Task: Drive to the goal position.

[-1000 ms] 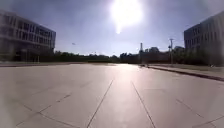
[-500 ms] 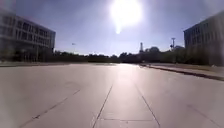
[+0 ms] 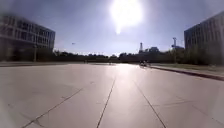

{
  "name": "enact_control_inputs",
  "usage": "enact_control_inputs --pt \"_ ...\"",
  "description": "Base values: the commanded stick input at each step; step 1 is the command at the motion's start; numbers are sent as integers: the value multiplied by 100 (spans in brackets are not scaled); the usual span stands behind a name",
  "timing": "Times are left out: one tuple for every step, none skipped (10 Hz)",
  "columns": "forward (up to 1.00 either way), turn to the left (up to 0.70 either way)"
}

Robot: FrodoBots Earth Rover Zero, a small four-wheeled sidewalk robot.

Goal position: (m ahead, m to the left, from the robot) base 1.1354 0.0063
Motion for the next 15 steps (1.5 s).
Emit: enact_control_inputs --pt "100 0" --pt "100 0" --pt "100 0" --pt "100 0" --pt "100 0" --pt "100 0" --pt "100 0" --pt "100 0" --pt "100 0" --pt "100 0" --pt "93 0" --pt "74 0" --pt "55 0" --pt "36 0" --pt "18 0"
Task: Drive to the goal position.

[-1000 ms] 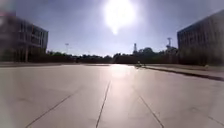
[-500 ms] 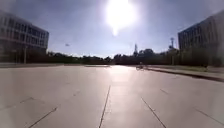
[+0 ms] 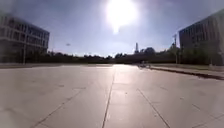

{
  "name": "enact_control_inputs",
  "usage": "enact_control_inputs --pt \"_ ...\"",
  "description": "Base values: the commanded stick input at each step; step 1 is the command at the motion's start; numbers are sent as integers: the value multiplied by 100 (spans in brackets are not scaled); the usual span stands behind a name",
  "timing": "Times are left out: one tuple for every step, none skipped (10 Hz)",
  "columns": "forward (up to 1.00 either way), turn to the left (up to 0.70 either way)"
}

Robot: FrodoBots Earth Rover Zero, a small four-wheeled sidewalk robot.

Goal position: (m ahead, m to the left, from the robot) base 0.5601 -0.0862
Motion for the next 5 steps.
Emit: enact_control_inputs --pt "0 0" --pt "0 0" --pt "0 0" --pt "0 0" --pt "0 0"
